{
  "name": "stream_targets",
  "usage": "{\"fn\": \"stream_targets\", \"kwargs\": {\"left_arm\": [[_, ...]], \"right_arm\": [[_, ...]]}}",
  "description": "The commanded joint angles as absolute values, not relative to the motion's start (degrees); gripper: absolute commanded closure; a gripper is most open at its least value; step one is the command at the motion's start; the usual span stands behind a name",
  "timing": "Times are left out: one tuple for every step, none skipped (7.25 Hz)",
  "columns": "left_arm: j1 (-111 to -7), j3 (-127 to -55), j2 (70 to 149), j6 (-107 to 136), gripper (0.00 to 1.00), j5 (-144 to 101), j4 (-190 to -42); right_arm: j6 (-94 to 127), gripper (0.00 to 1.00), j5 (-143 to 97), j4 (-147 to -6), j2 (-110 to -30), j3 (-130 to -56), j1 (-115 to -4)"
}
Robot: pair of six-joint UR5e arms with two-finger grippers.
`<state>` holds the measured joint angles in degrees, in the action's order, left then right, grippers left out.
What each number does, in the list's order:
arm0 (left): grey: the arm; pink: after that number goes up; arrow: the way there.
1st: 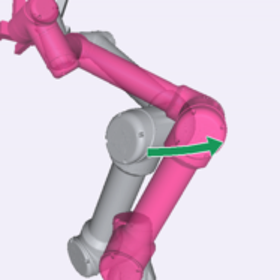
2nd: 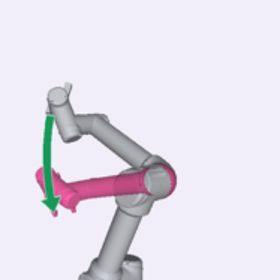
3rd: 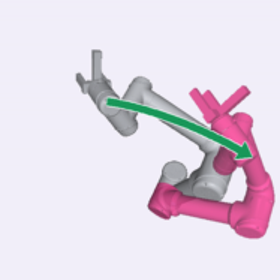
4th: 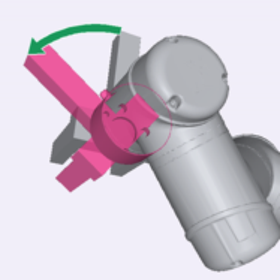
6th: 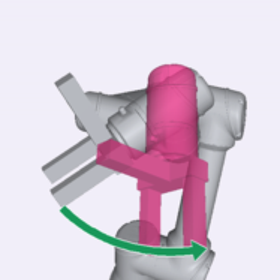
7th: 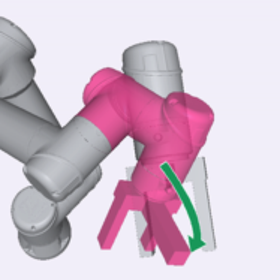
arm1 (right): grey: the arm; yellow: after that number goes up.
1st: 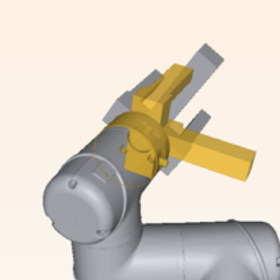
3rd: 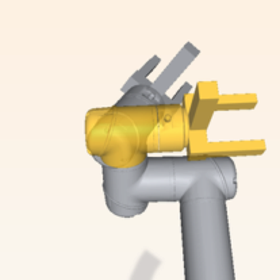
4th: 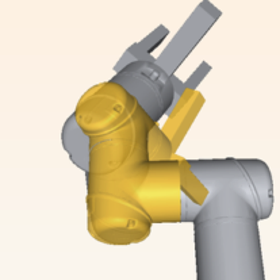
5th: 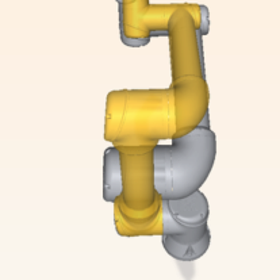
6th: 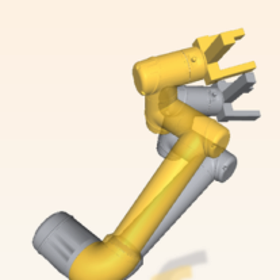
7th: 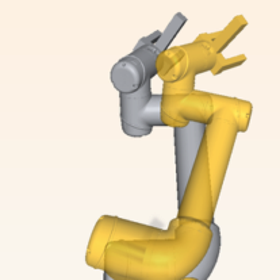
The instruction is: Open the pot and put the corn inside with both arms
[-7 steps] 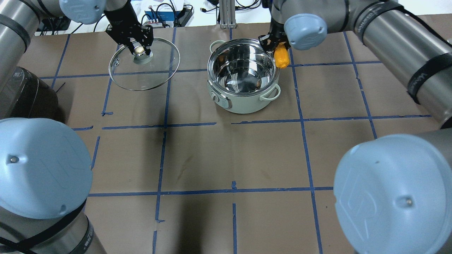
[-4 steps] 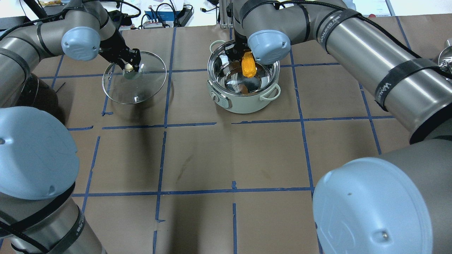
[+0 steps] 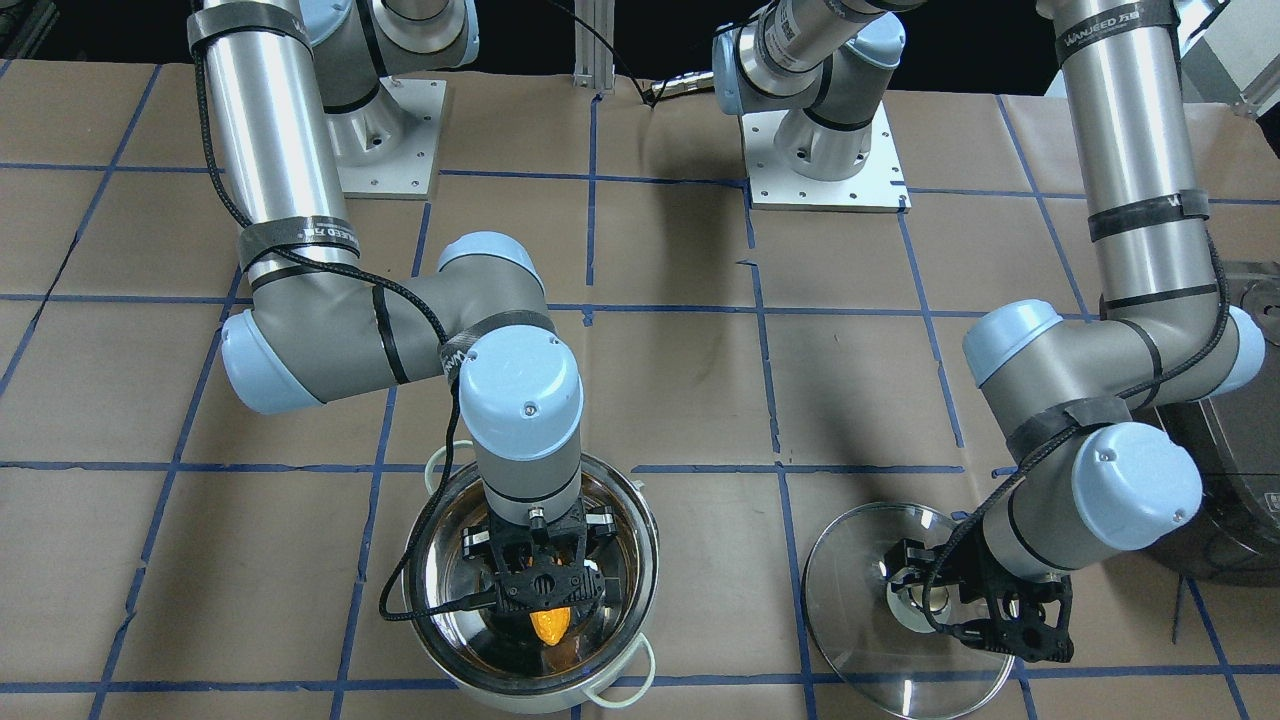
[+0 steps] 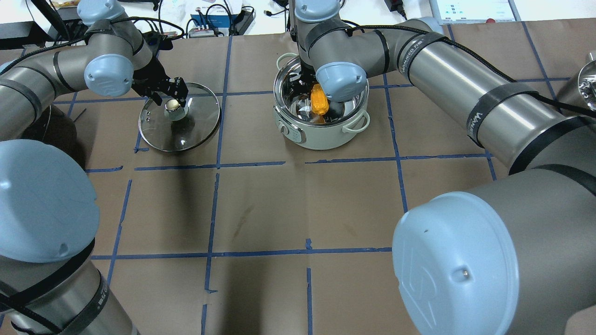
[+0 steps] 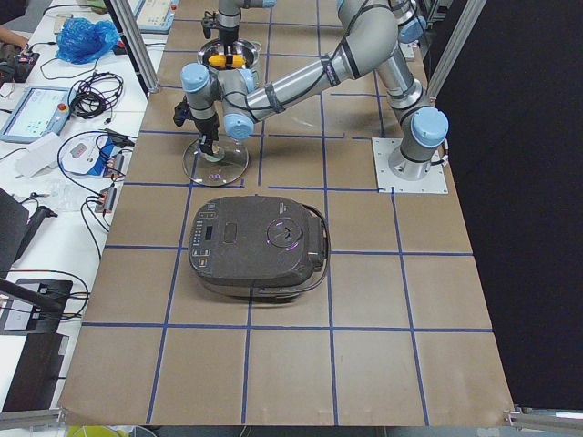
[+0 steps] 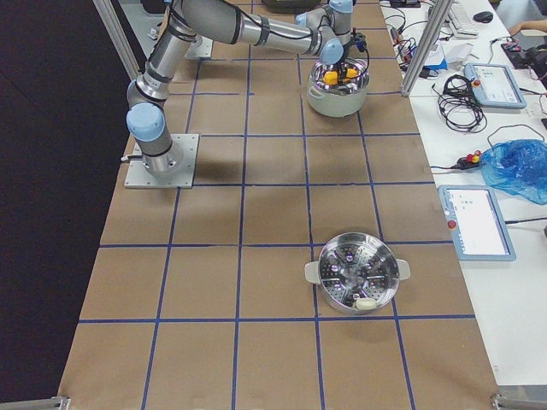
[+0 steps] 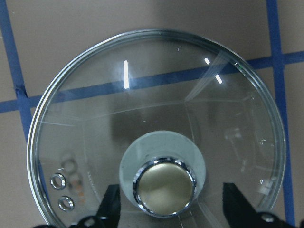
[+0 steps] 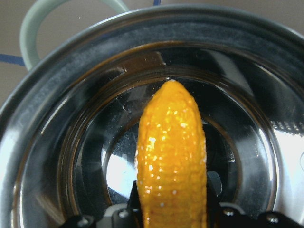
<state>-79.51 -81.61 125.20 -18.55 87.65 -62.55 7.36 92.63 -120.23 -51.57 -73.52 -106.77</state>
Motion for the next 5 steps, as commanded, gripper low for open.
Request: {"fn": "stream_targets", "kwargs": {"left_arm": [[-81.28,-81.39,122.98,-16.96,0.00,88.32,-63.71],[-84.17,-81.13,117.39,-12.96,0.00,88.68,-70.86],[-87.24,-81.12,112.46,-8.48,0.00,88.86,-75.80],[-89.54,-79.99,107.98,-7.57,0.00,89.81,-81.50],[-90.00,-77.46,104.97,-7.65,0.00,91.74,-90.00]], "right_arm": [[6.95,0.01,93.25,-120.32,-51.06,-73.57,-106.79],[7.03,0.00,93.08,-120.15,-51.33,-73.56,-106.79],[6.94,0.00,92.82,-119.97,-52.11,-73.56,-106.70],[7.12,0.00,93.07,-119.27,-55.25,-74.17,-106.70],[7.03,0.00,93.08,-116.66,-59.89,-75.40,-105.92]]}}
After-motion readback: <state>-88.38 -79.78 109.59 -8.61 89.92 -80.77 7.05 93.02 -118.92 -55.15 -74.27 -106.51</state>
